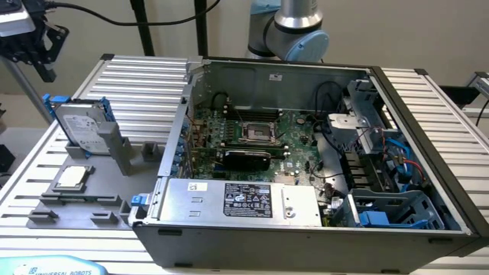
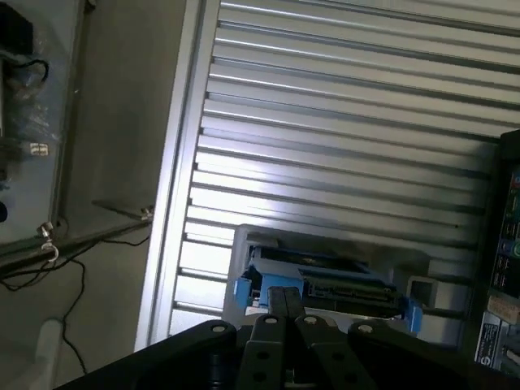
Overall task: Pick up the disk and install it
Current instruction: 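Pick up the disk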
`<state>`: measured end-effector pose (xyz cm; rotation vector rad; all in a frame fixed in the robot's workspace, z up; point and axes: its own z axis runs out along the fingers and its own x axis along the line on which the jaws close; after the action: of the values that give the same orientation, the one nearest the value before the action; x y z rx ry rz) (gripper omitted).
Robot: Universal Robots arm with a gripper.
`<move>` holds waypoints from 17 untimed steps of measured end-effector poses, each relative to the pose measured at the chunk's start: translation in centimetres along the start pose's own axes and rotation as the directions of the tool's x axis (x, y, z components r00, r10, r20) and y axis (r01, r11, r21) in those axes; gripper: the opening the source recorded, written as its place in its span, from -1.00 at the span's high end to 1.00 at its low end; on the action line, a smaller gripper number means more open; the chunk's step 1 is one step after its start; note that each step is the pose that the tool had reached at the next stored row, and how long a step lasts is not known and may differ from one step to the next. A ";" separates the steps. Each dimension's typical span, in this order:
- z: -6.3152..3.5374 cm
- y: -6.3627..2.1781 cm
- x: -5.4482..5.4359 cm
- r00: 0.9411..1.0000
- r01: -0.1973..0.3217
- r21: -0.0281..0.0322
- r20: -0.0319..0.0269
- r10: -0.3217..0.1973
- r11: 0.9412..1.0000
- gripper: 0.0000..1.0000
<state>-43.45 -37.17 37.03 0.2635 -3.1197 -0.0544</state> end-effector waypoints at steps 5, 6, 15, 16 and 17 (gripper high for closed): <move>0.02 0.00 0.0 0.996 0.090 0.001 -0.003 -0.090 0.996 0.79; 0.03 0.00 0.0 0.994 0.109 0.001 -0.004 -0.109 0.994 0.79; 0.17 0.00 0.0 0.963 0.269 0.001 -0.010 -0.269 0.963 0.79; 0.18 0.00 0.0 0.958 0.287 0.001 -0.011 -0.287 0.958 0.79; 0.18 0.00 0.0 0.953 0.304 0.001 -0.011 -0.304 0.953 0.79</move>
<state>-43.46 -37.17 36.85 0.7392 -3.0369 -0.0511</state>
